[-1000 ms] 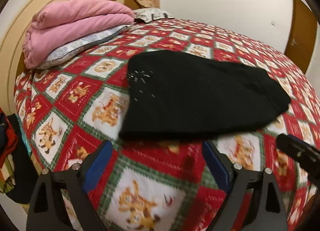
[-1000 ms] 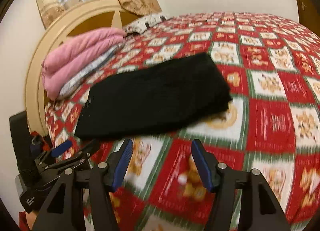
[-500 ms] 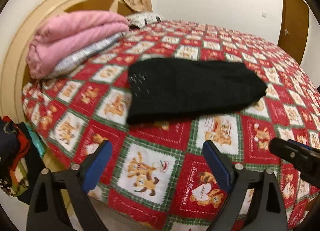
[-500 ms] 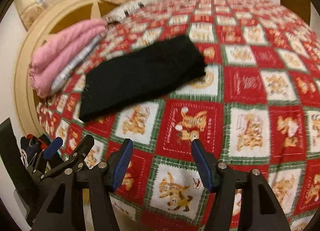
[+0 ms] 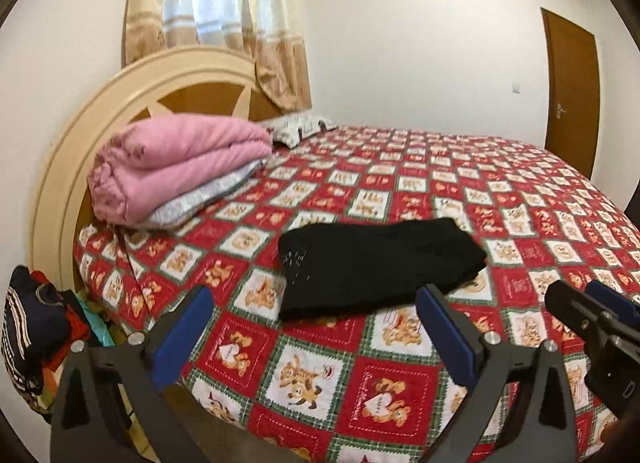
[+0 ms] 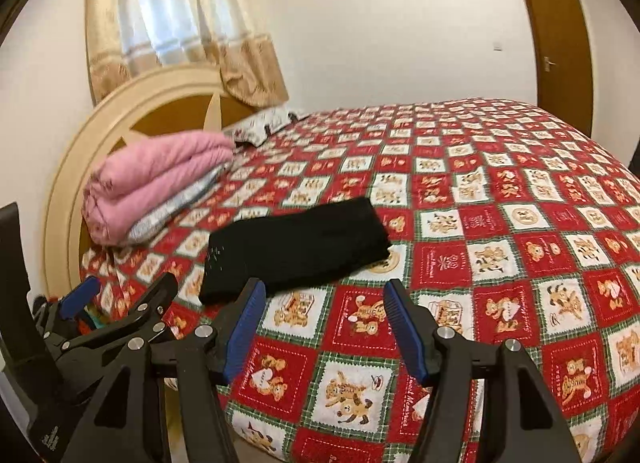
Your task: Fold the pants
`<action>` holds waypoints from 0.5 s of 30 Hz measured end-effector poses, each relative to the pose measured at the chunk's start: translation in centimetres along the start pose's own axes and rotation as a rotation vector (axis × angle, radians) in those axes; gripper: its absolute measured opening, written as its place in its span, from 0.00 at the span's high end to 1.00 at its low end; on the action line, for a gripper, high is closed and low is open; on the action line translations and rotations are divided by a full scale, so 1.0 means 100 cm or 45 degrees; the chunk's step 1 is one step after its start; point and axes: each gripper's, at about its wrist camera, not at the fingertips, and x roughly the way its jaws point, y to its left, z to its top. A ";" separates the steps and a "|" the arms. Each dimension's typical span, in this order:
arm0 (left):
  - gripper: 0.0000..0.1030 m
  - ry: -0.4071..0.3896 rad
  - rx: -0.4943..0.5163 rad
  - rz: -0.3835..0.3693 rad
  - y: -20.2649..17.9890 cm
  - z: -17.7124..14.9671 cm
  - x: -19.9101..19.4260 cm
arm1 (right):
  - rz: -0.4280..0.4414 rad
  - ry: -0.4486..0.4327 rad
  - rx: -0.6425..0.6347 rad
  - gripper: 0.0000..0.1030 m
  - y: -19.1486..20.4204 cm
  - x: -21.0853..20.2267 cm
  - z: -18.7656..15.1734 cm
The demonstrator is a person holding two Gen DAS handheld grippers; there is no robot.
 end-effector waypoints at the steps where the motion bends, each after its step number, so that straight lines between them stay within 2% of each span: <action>1: 0.00 -0.013 0.013 0.002 -0.002 0.000 -0.002 | -0.001 -0.016 0.009 0.34 -0.002 -0.003 -0.001; 6: 0.00 -0.006 0.065 0.005 -0.013 -0.005 0.000 | -0.041 -0.042 0.018 0.34 -0.007 -0.006 -0.001; 15: 0.00 -0.020 0.027 -0.071 -0.016 -0.007 -0.008 | -0.041 -0.098 0.041 0.34 -0.011 -0.016 -0.002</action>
